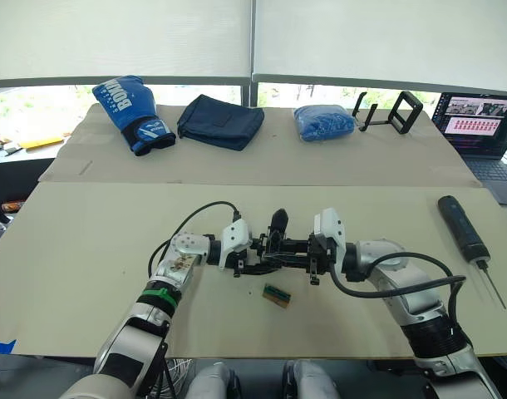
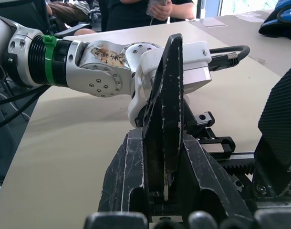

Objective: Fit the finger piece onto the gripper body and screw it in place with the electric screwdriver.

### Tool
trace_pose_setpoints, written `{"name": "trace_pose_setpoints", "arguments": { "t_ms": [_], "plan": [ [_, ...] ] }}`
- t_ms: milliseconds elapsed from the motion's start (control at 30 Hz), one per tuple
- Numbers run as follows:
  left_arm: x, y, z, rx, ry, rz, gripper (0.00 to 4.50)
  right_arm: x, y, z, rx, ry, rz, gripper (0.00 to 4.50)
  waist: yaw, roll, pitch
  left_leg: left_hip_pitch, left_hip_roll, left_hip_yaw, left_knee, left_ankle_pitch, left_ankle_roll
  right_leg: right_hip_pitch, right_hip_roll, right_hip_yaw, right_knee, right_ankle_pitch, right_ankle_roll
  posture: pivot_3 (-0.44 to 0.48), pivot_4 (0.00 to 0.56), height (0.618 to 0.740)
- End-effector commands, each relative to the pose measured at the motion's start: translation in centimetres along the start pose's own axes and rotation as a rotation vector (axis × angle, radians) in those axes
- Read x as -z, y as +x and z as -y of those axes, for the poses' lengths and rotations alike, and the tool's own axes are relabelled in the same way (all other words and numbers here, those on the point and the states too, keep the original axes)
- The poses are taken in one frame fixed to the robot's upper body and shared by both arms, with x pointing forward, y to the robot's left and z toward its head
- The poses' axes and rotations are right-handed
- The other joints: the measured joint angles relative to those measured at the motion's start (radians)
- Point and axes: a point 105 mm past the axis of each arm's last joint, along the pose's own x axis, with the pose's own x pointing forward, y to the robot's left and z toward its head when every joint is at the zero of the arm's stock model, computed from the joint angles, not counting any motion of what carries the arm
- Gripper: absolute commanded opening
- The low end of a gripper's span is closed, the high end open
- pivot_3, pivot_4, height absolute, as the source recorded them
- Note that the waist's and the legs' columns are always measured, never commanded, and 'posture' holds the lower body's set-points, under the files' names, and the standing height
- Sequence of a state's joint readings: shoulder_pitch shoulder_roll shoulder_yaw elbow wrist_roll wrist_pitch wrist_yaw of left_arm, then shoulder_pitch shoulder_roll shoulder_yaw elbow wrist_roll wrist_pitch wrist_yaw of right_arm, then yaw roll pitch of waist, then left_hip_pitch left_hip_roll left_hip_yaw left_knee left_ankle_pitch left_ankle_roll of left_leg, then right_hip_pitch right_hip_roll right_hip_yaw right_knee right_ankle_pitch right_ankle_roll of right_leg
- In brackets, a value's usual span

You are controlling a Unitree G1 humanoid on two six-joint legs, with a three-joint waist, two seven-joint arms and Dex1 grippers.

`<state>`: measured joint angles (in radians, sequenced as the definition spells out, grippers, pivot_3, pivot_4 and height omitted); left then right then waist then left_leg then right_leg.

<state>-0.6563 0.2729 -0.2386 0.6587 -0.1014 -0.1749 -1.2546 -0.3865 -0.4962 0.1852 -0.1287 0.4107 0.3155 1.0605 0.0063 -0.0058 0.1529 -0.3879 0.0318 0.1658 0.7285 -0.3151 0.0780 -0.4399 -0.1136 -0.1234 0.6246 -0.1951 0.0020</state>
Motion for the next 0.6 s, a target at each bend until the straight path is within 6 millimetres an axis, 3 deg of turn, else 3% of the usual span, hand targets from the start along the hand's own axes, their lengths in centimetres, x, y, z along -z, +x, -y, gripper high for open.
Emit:
{"name": "trace_pose_setpoints", "arguments": {
  "t_ms": [33, 600],
  "plan": [
    [0.56, 0.17, 0.78, 0.036, 0.012, -0.031, 2.30, 0.49, -0.41, 0.47, 0.027, 0.005, -0.038, 0.38, -0.001, 0.000, 0.000, 0.000, 0.000, 0.000, 0.000, 0.000, 0.000, 0.000, 0.000, 0.000, 0.000, 0.000, 0.000, 0.000, 0.150, 0.740],
    [0.56, 0.24, 0.87, 0.040, 0.012, -0.033, 2.30, 1.07, 0.38, 0.27, 0.015, 0.007, -0.061, 0.38, -0.006, 0.000, 0.000, 0.000, 0.000, 0.000, 0.000, 0.000, 0.000, 0.000, 0.000, 0.000, 0.000, 0.000, 0.000, 0.000, 0.150, 0.740]
  ]
}}
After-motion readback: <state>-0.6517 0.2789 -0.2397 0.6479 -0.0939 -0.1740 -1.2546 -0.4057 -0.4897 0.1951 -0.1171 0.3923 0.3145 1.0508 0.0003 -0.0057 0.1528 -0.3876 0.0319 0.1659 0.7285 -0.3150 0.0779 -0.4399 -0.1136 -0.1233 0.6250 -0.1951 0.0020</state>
